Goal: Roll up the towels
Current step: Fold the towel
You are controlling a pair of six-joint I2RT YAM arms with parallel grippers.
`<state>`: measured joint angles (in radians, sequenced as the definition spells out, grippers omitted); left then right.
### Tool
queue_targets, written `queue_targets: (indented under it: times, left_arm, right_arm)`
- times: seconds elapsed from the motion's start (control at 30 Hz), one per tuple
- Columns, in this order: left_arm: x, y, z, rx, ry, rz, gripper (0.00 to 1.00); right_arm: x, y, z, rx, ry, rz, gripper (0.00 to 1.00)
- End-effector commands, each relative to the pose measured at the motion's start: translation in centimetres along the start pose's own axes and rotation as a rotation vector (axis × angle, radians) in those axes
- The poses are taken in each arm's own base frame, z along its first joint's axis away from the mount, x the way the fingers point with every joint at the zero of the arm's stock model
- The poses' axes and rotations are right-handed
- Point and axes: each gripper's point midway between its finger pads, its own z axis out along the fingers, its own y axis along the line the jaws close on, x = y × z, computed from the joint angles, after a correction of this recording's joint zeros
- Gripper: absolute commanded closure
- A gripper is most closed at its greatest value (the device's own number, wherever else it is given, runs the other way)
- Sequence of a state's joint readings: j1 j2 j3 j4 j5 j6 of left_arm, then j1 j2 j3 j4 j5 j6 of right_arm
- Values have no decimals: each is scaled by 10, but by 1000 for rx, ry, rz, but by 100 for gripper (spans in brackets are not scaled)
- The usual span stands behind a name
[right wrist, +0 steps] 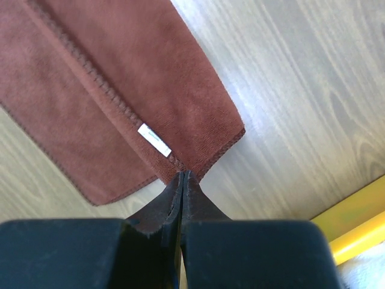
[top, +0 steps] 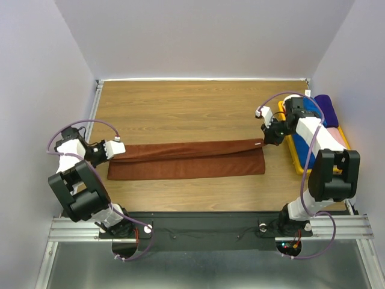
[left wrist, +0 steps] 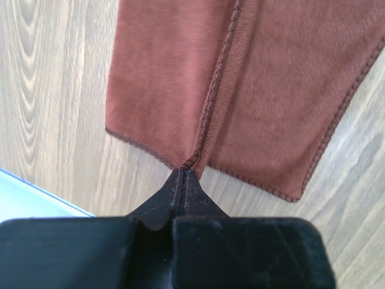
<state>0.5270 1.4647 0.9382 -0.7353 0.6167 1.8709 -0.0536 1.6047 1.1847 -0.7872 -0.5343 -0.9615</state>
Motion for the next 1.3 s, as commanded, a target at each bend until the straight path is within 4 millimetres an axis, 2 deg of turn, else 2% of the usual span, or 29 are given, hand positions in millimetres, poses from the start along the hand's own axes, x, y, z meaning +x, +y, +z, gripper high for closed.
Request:
queue_targets:
  times: [0.0, 0.17, 0.33, 0.47, 0.63, 0.7, 0.73, 0.9, 0.93, 1.07, 1.27]
  left_arm:
    - [-7, 2, -19, -26, -17, 22, 100]
    - [-11, -5, -28, -25, -8, 58, 100]
    - [-4, -27, -22, 22, 25, 72, 100]
    - [-5, -36, -20, 31, 23, 85, 100]
    - [0, -37, -19, 33, 41, 72, 100]
    - [1, -32, -26, 21, 24, 34, 100]
    - [-1, -23, -31, -1, 7, 30, 100]
    - [0, -21, -45, -17, -2, 16, 100]
    - [0, -22, -45, -12, 2, 24, 100]
    - [3, -39, -36, 29, 0, 21, 100]
    - [14, -63, -20, 67, 34, 47, 100]
  right_arm:
    - [-4, -2, -17, 52, -13, -41, 99]
    - [3, 7, -21, 54, 0, -57, 99]
    - [22, 21, -11, 13, 34, -55, 99]
    - [31, 26, -4, -11, 51, -51, 99]
    - [32, 21, -2, -11, 63, -35, 99]
    - [29, 18, -8, 12, 64, -43, 99]
    - [28, 18, -10, 18, 64, -44, 100]
    - [20, 21, -24, 52, 38, -71, 99]
    - [24, 25, -22, 42, 45, -66, 99]
    - [42, 37, -12, -2, 79, -60, 99]
    - [48, 46, 0, -65, 74, -28, 99]
